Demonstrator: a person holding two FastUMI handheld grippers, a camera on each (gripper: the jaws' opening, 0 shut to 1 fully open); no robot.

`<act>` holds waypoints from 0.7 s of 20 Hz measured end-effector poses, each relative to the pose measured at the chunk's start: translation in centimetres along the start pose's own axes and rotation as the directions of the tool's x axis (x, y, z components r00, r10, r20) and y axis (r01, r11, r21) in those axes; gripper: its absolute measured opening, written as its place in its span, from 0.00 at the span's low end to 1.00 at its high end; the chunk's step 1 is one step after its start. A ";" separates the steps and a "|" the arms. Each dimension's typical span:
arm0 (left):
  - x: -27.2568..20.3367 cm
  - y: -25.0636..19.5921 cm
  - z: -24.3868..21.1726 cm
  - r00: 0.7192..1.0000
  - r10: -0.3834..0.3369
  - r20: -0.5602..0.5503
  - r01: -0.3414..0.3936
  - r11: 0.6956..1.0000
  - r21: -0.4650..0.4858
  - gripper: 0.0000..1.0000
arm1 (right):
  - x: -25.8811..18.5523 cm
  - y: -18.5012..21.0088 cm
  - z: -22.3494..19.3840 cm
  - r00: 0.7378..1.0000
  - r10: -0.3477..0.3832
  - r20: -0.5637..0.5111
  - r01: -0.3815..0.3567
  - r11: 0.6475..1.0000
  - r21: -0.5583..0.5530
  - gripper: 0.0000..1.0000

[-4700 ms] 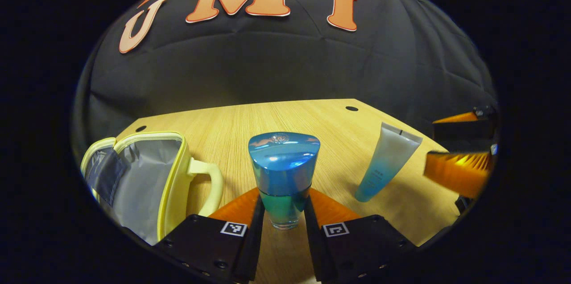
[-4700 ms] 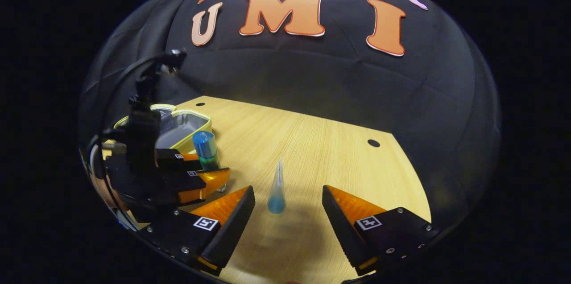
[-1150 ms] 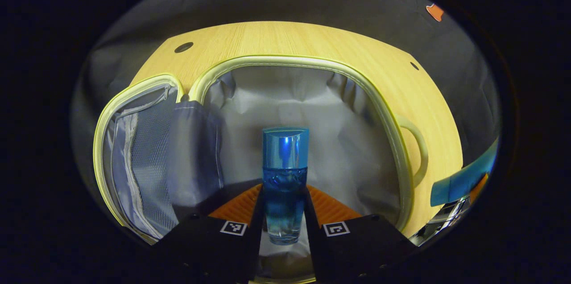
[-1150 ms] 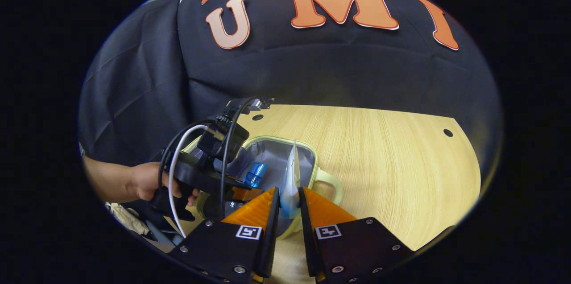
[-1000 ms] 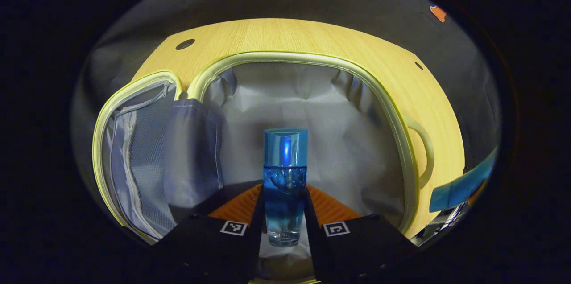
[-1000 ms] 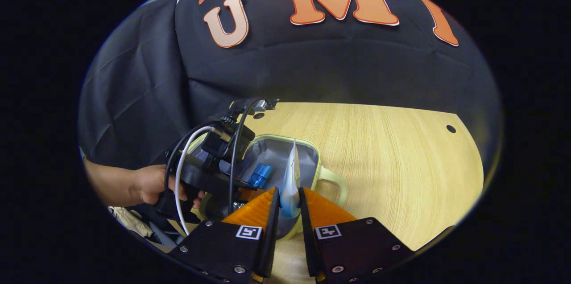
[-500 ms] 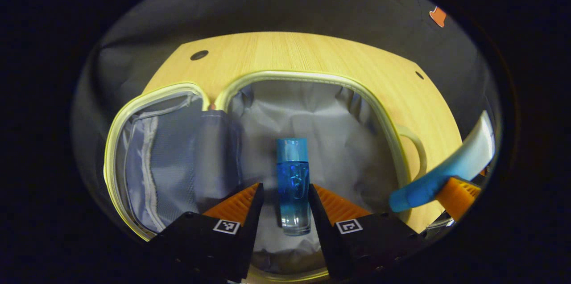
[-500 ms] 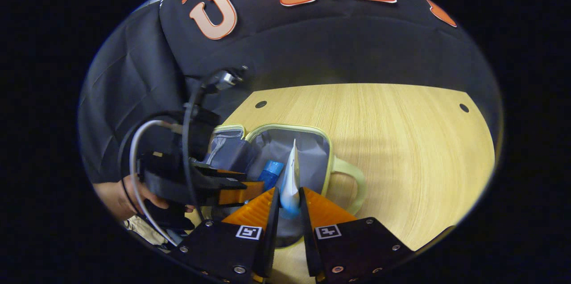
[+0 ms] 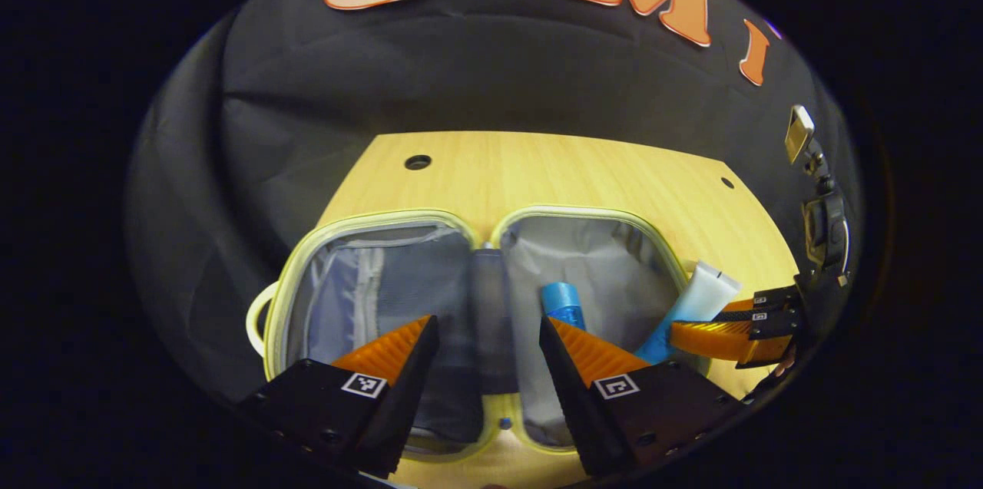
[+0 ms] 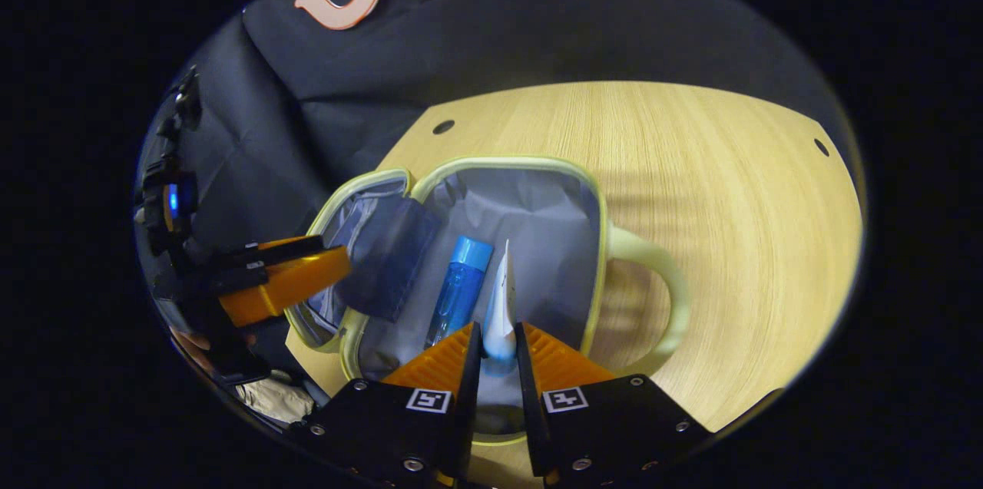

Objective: First open the suitcase, pack the skin care products into it, and then close the suitcase.

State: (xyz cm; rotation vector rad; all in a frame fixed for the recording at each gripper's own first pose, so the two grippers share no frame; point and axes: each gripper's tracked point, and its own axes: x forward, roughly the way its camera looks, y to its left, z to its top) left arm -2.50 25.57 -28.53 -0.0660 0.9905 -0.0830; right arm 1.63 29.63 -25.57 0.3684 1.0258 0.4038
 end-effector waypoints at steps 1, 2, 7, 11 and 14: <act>-0.2 1.2 -0.1 1.000 0.015 0.003 -0.014 1.000 -0.025 0.83 | 0.5 -0.4 -0.4 0.999 -0.024 -0.032 0.024 1.000 0.002 0.30; -0.1 2.5 -0.5 1.000 0.031 0.002 -0.031 0.998 -0.047 0.83 | 0.8 -0.6 -1.0 0.997 -0.033 -0.065 0.034 0.999 0.005 0.30; -1.4 9.3 -1.4 0.991 0.130 0.031 -0.124 0.980 -0.155 0.83 | 2.2 -0.8 -0.8 0.993 -0.064 -0.095 0.071 0.995 0.076 0.30; -1.6 14.9 -1.6 0.978 0.198 0.063 -0.176 0.951 -0.256 0.83 | 1.8 -0.5 -0.1 0.996 -0.066 -0.055 0.070 0.994 0.080 0.32; -2.4 18.8 -1.9 0.972 0.225 0.072 -0.186 0.916 -0.355 0.83 | 0.4 -0.6 1.5 0.997 -0.071 0.016 0.069 0.993 0.091 0.40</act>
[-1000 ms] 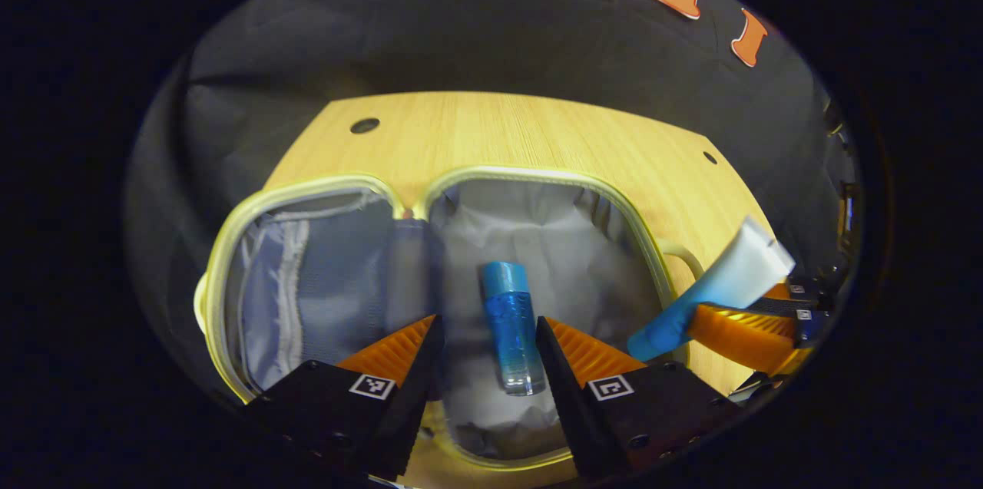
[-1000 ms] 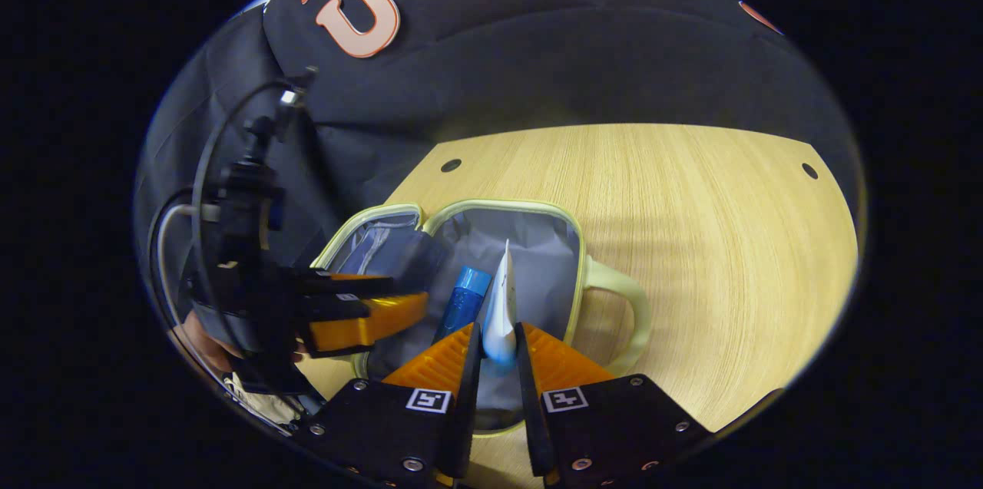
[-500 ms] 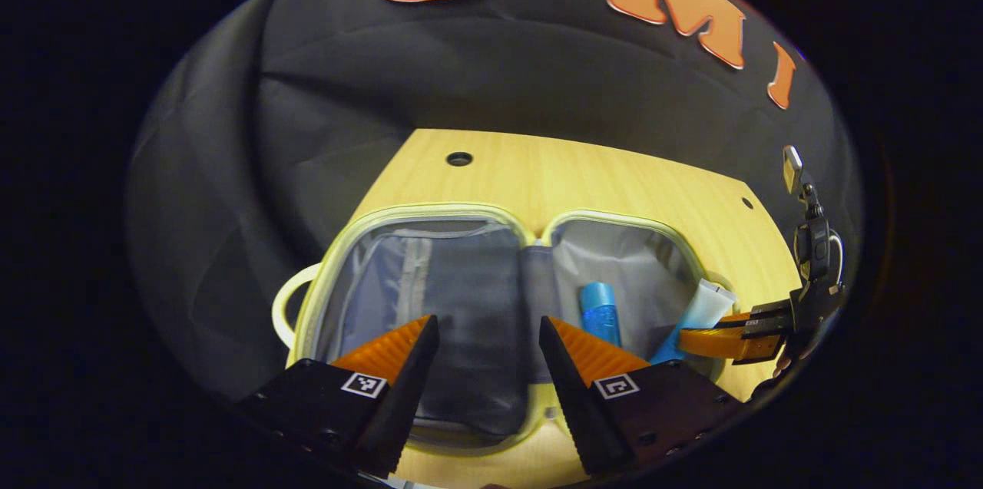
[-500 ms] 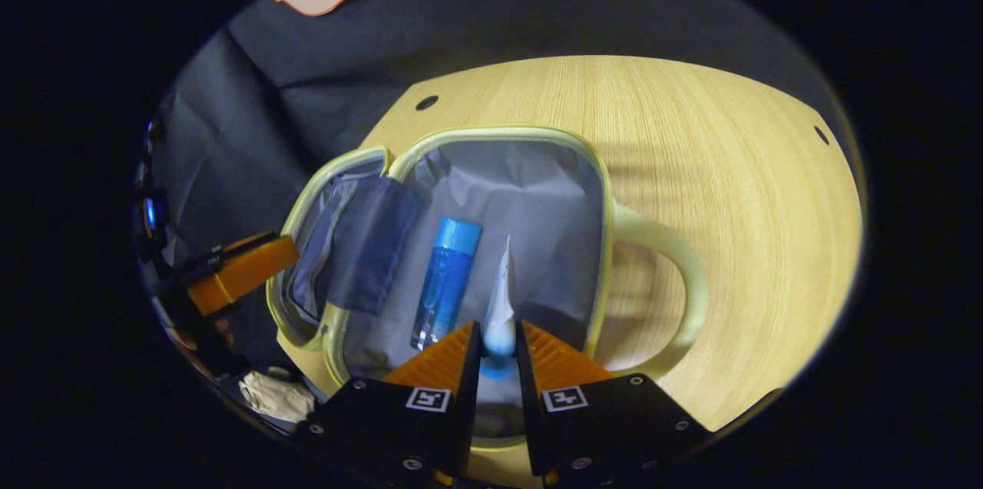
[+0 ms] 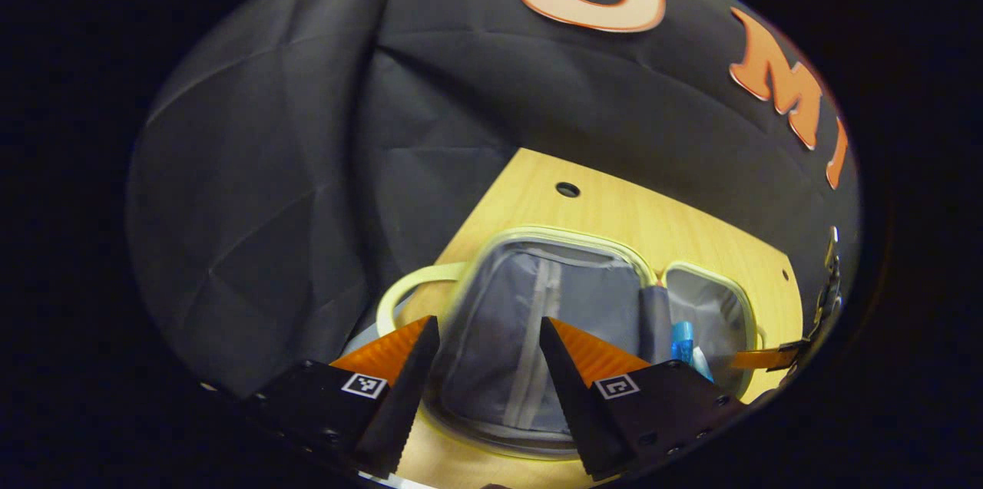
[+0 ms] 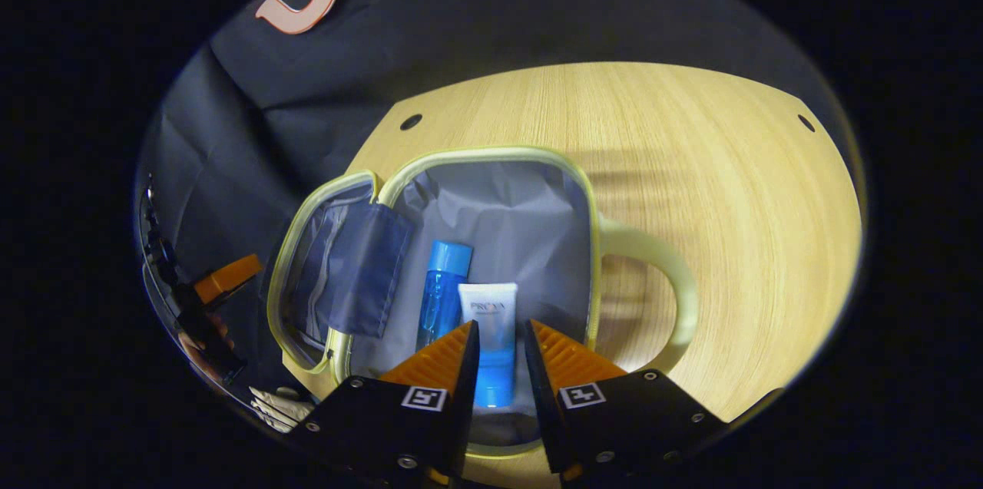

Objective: First open the suitcase, pack the skin care products into it, and then close the suitcase.

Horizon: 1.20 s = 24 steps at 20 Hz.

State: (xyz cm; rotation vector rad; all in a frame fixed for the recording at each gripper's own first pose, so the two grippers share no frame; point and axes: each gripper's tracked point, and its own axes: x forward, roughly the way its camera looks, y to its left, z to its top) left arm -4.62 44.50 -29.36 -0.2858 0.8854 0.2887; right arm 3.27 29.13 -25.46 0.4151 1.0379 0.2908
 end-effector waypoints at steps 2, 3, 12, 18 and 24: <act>0.6 2.1 0.6 1.000 0.005 -0.002 -0.006 0.998 -0.069 0.83 | -1.6 -0.6 1.4 0.998 -0.010 0.059 0.009 1.000 0.014 0.51; 0.9 3.0 0.8 1.000 0.009 -0.004 -0.010 0.995 -0.104 0.83 | -2.4 -0.9 2.1 0.996 -0.016 0.087 0.014 1.000 0.023 0.54; 4.4 7.8 -1.2 0.993 -0.094 -0.070 0.042 0.846 -0.532 0.89 | -8.8 -4.2 5.3 0.960 -0.095 0.264 0.084 0.995 0.051 0.83; 6.8 9.4 -2.8 0.986 -0.134 -0.102 0.028 0.728 -0.685 0.84 | -12.4 -6.3 6.5 0.927 -0.149 0.345 0.149 0.989 0.027 0.90; 8.0 7.8 -3.4 0.972 -0.202 -0.122 0.071 0.743 -0.665 0.27 | -16.2 -8.1 8.1 0.883 -0.181 0.433 0.196 0.981 0.010 0.92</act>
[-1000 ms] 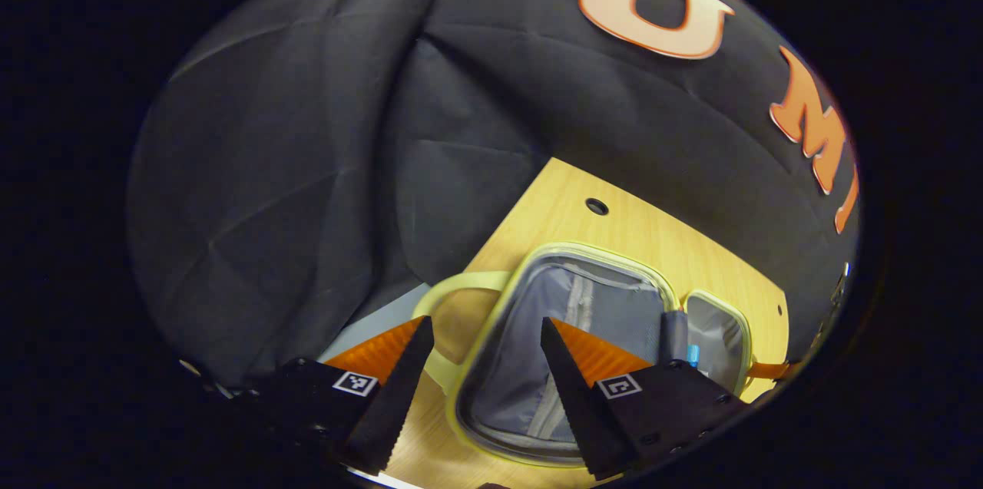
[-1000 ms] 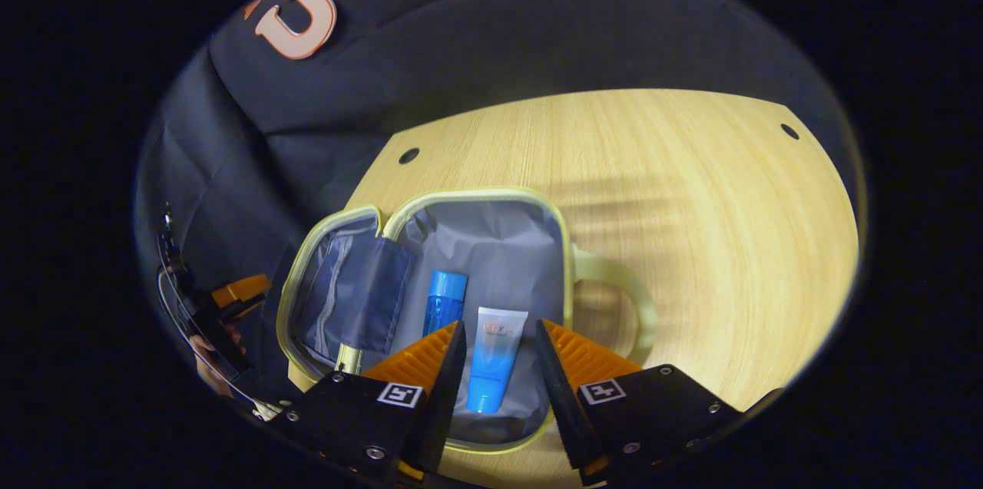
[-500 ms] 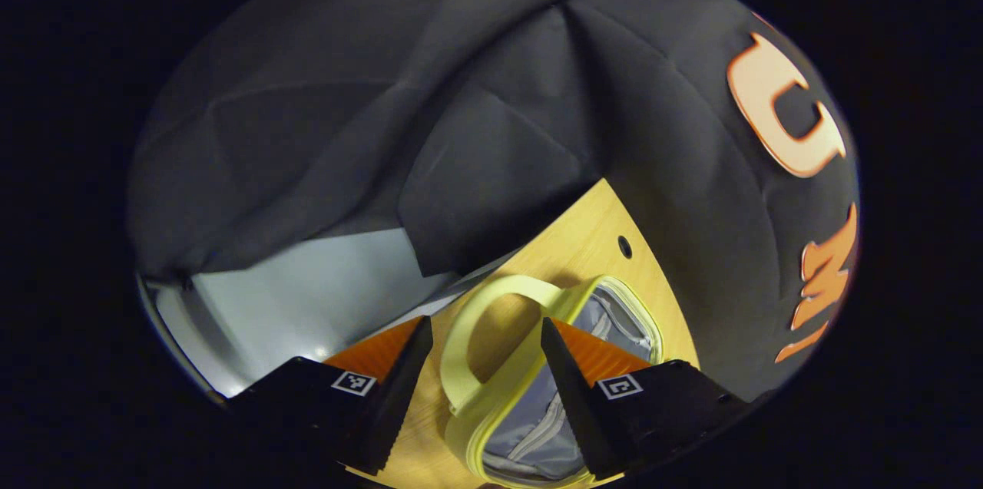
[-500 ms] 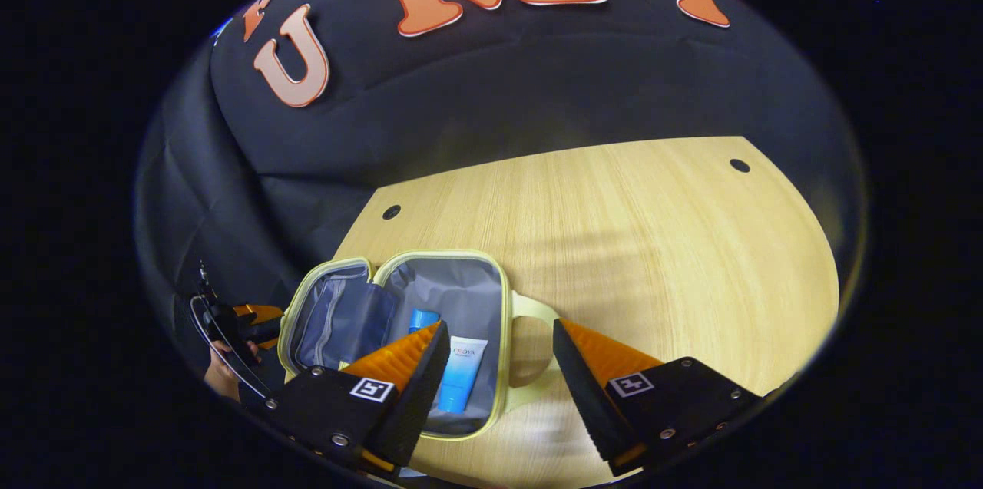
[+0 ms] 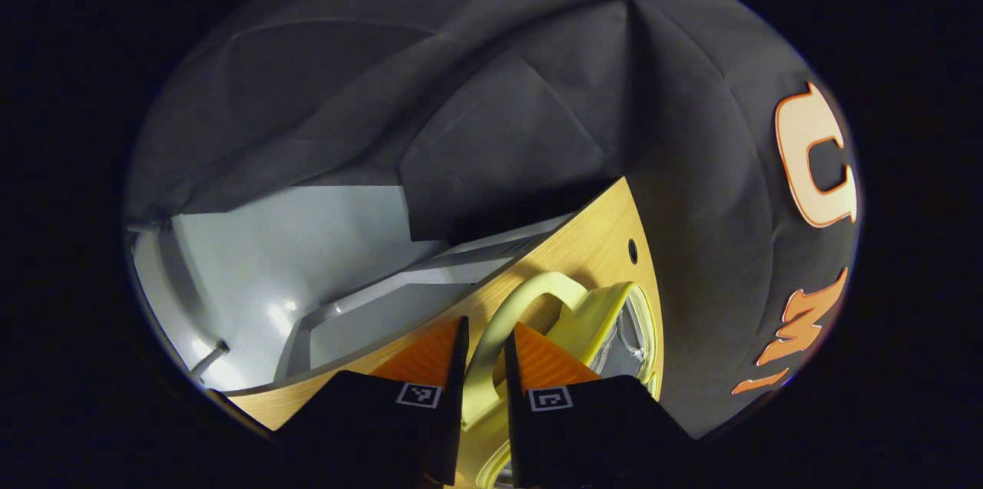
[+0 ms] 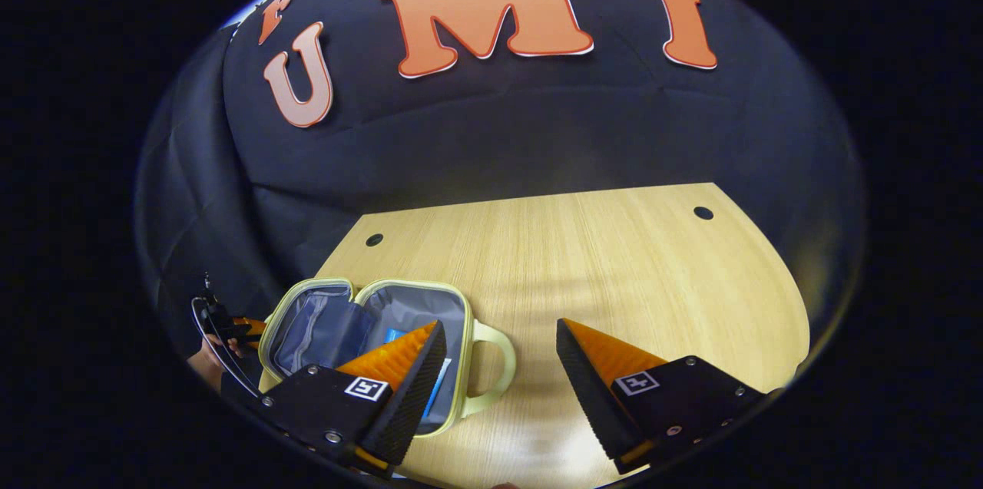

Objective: First open the suitcase, pack the skin care products into it, and then close the suitcase.

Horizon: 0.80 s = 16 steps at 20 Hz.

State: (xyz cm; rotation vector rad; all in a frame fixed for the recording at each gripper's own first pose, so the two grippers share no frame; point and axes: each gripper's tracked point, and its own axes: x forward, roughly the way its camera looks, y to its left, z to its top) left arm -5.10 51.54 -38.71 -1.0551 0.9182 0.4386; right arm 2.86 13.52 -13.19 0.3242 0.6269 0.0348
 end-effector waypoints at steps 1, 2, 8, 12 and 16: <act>0.4 -1.0 -0.5 1.000 -0.012 0.022 0.012 1.000 0.028 0.20 | -0.4 -0.7 0.6 1.000 -0.011 0.018 0.011 1.000 -0.007 0.92; -1.5 -1.4 0.6 0.999 -0.026 0.020 0.024 0.997 0.068 0.14 | -0.8 -1.3 1.1 0.999 -0.022 0.036 0.023 1.000 -0.016 0.92; -6.4 -7.2 2.7 0.985 -0.112 0.131 0.074 0.960 0.271 0.01 | -2.5 -4.8 4.5 0.988 -0.086 0.132 0.097 0.992 -0.076 0.92; -10.3 -12.4 3.1 0.968 -0.186 0.167 0.103 0.906 0.410 0.01 | -3.2 -6.1 5.3 0.981 -0.090 0.173 0.104 0.992 -0.077 0.92; -14.3 -18.2 1.6 0.950 -0.261 0.172 0.144 0.853 0.502 0.01 | -3.6 -7.9 5.7 0.975 -0.094 0.199 0.118 0.986 -0.115 0.92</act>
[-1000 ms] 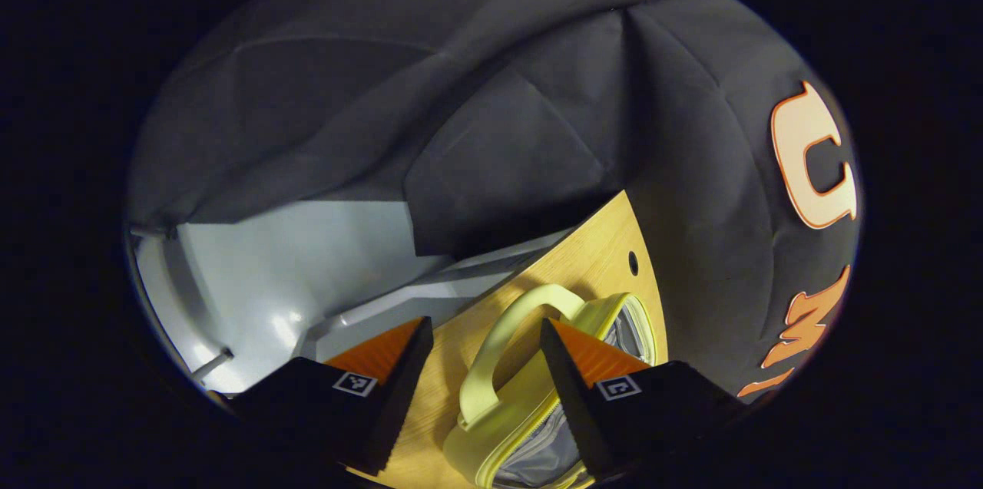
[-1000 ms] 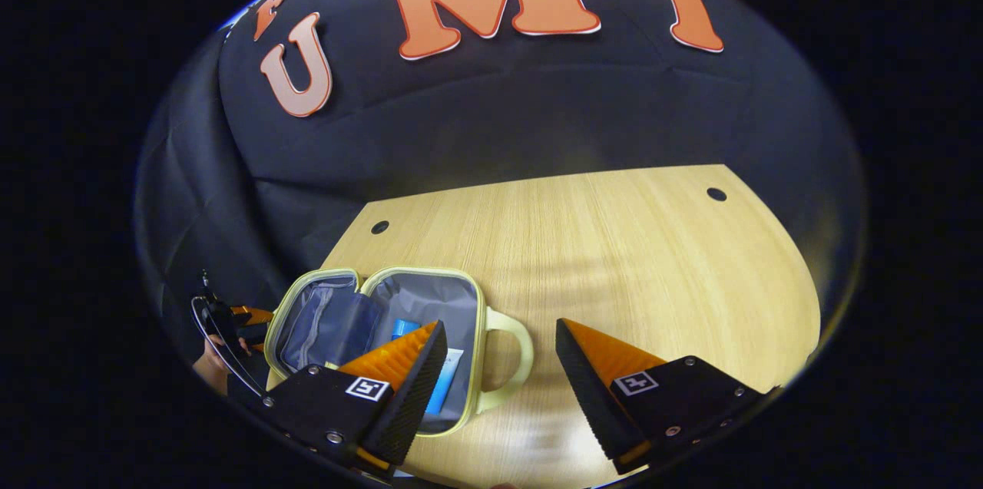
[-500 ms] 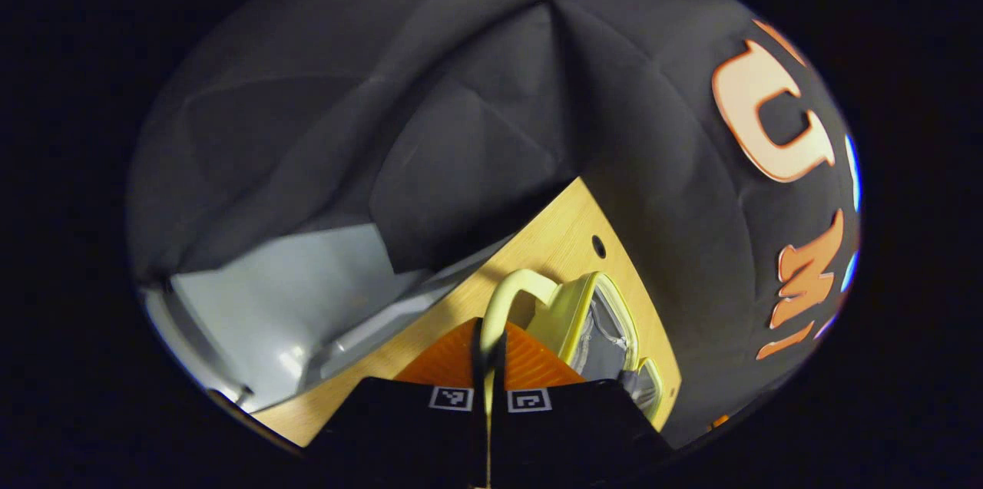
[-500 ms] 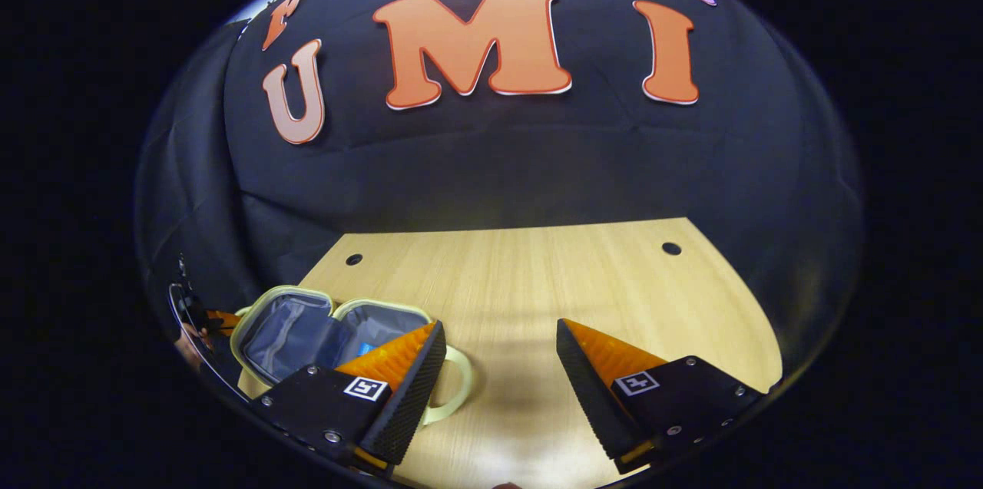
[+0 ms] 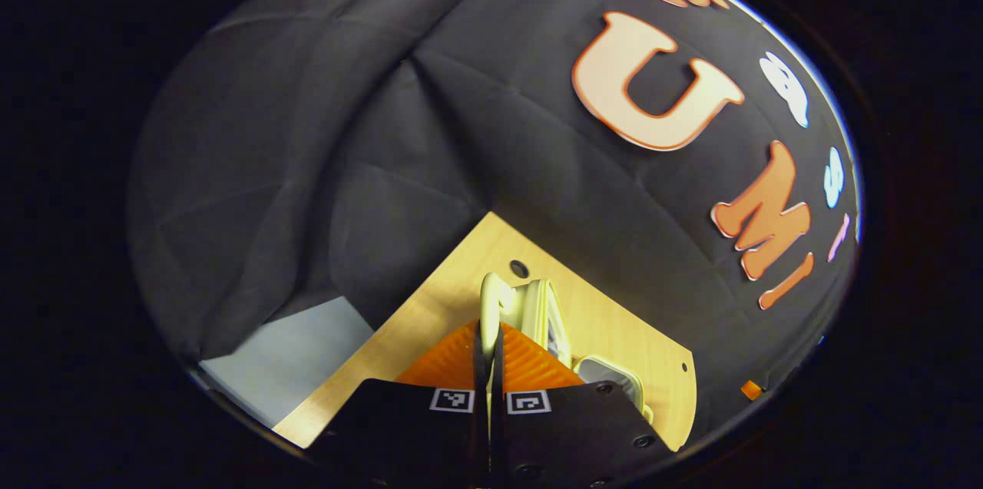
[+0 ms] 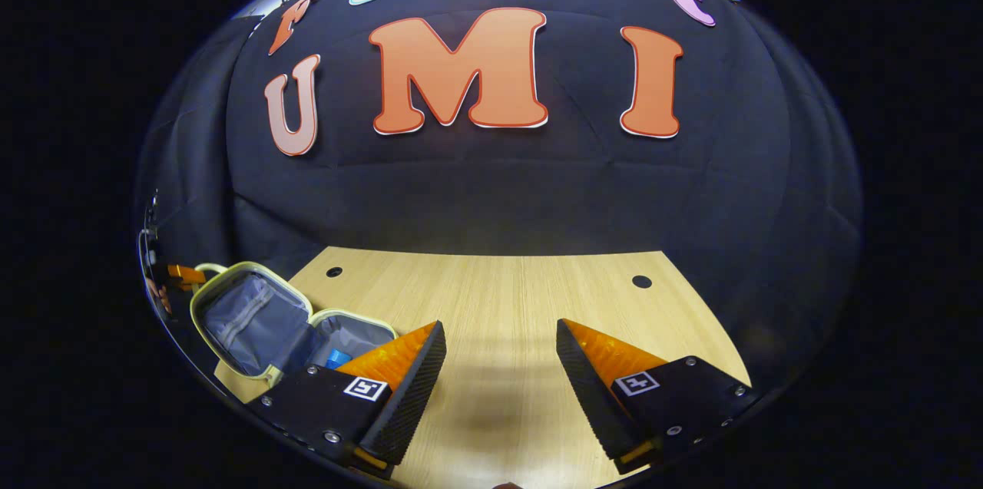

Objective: First open the suitcase, pack the skin care products into it, and then close the suitcase.

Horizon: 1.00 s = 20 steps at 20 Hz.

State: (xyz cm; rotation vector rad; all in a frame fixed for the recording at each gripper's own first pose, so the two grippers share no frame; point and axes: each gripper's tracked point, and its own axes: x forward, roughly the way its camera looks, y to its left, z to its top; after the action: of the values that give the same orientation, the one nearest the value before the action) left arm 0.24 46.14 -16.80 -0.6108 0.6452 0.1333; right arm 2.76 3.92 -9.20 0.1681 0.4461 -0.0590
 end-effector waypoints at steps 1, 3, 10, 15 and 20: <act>-0.5 -1.7 0.4 1.000 -0.015 0.007 0.015 0.999 0.032 0.01 | -0.1 -0.4 0.1 1.000 0.002 0.005 -0.002 1.000 -0.005 0.92; -1.6 -4.8 0.8 0.999 -0.038 0.017 0.036 0.995 0.095 0.01 | -0.2 -0.9 0.5 1.000 0.016 0.023 -0.016 1.000 -0.009 0.92; -4.1 -17.2 -1.0 0.991 -0.130 0.018 0.120 0.956 0.268 0.01 | -1.1 -2.9 1.0 0.996 0.055 0.072 -0.055 0.998 -0.006 0.93; -5.1 -26.5 -6.8 0.976 -0.213 -0.042 0.213 0.906 0.366 0.01 | -2.3 -4.1 0.5 0.992 0.081 0.092 -0.082 0.997 0.005 0.93; -4.0 -33.5 -15.7 0.950 -0.264 -0.167 0.311 0.852 0.421 0.01 | -3.6 -6.0 -0.9 0.991 0.094 0.093 -0.098 0.994 0.038 0.93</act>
State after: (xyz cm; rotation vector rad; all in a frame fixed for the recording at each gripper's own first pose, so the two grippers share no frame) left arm -1.08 10.00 -7.85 -0.2649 0.6492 -0.3260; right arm -1.41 -1.72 -9.32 0.2277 0.3449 0.0184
